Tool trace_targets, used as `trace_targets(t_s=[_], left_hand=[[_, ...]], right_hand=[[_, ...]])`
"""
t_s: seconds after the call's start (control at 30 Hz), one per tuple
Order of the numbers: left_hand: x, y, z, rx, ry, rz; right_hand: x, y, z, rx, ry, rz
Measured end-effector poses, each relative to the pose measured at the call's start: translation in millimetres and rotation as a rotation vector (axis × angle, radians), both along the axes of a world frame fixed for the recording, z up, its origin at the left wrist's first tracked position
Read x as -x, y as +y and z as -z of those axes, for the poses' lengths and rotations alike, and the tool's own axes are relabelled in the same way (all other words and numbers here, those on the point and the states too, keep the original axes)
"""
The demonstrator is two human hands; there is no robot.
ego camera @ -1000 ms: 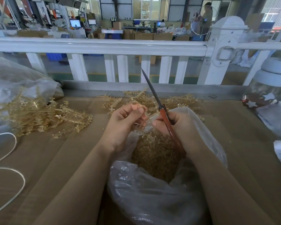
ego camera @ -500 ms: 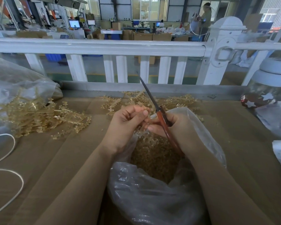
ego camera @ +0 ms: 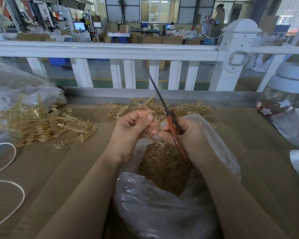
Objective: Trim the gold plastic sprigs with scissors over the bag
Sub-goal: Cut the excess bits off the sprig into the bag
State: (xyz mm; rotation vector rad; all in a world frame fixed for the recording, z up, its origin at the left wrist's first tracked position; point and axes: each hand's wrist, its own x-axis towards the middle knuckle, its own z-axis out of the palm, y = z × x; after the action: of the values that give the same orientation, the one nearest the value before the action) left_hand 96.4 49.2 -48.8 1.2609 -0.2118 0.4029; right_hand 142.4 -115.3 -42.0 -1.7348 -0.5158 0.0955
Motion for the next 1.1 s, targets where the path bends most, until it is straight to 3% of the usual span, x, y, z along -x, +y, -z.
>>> trace_targets(t_s=[0.13,0.27,0.43,0.63,0.93,1.1], left_hand=[[3,2,-1,0.035,0.023,0.087],[5,3,-3,0.105,0.127,0.171],[5,-2,2,-0.004,0.209,0.219],[2,-10,11,-0.093,0.213,0.148],[2,1,0,0.124,0.189,-0.077],[2,6,-2,0.199,0.16,-0.2]], right_hand=[[0,-1,0,-0.054,-0.001,-0.019],[-1,-2,1,-0.15,-0.014,0.093],[-5,-3,3,-0.21,-0.045,0.247],[-5,0,5,-0.194,-0.07,0.256],[-1,-1,5,-0.126,-0.174,0.188],[1,-3,6,0.015,-0.237,0.202]])
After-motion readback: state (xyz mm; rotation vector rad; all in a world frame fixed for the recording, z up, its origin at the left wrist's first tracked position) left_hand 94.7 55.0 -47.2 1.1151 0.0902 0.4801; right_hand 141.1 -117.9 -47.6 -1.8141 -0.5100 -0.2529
